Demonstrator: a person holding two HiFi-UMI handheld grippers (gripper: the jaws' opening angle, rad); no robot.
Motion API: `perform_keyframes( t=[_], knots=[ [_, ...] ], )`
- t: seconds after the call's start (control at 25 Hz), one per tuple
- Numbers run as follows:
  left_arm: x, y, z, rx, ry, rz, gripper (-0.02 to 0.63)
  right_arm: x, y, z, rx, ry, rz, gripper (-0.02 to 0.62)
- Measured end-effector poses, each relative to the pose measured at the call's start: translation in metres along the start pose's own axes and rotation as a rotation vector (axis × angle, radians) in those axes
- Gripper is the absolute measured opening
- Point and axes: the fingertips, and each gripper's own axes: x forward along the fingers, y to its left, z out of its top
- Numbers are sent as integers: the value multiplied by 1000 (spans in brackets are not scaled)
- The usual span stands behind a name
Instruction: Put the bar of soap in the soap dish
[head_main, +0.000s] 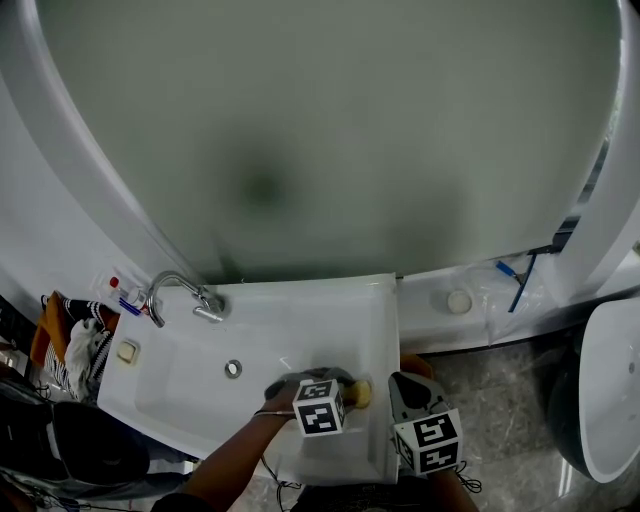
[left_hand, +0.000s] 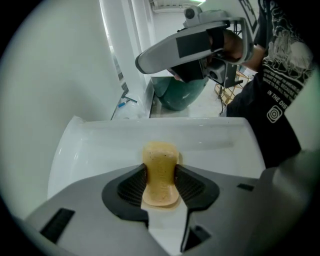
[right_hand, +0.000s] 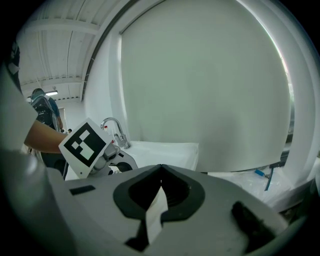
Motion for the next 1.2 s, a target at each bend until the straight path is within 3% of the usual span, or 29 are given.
perform_keyframes(
  t=[0.32, 0.48, 0.96, 1.2],
  knots=[
    [4, -3, -3, 98, 122, -65, 184, 9, -1, 4, -1, 7, 19, 12],
    [6, -5, -3, 109, 132, -74, 187, 9, -4, 4, 8, 4, 21, 12],
    [2, -1, 5, 51, 60, -43, 229, 11, -3, -2, 33, 17, 38, 12],
    [-8, 9, 4, -30, -7, 41, 229, 15, 6, -9, 46, 22, 68, 12]
  ],
)
